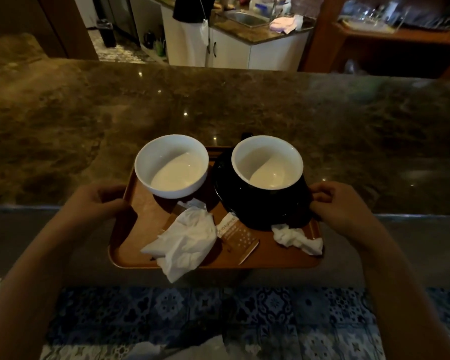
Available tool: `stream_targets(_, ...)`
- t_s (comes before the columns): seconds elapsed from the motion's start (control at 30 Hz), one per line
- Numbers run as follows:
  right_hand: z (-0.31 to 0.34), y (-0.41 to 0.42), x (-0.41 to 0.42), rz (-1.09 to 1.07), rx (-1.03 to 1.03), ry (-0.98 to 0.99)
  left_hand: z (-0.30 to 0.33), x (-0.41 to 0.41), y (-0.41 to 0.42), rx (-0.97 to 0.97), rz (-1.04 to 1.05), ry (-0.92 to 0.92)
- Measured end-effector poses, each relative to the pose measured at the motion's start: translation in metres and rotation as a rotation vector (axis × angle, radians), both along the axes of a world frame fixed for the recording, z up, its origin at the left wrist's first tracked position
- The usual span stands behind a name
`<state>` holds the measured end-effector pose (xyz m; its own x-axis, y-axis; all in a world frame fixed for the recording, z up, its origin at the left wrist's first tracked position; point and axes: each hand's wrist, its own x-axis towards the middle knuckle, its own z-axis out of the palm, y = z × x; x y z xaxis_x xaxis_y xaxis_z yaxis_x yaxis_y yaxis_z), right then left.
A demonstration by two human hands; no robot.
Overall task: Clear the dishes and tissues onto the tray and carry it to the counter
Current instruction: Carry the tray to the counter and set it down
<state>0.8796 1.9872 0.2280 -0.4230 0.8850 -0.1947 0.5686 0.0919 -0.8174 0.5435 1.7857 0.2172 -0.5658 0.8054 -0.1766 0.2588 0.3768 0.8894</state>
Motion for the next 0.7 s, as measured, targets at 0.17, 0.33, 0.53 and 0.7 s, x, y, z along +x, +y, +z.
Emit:
stream_targets(0.17,0.009,0.037,-0.022,-0.027,0.057,-0.047,0.006,-0.02,0.048,0.021,-0.061,0.017)
stream_targets(0.33,0.012,0.081,-0.034,-0.004,0.053,-0.097,0.005,-0.033,0.09,0.027,-0.058,-0.019)
stream_targets(0.53,0.014,0.148,-0.049,0.038,0.046,-0.177,0.001,-0.047,0.143,-0.003,-0.022,-0.058)
stream_targets(0.7,0.02,0.206,-0.063,0.083,0.099,-0.202,0.006,-0.059,0.195,-0.044,0.016,-0.082)
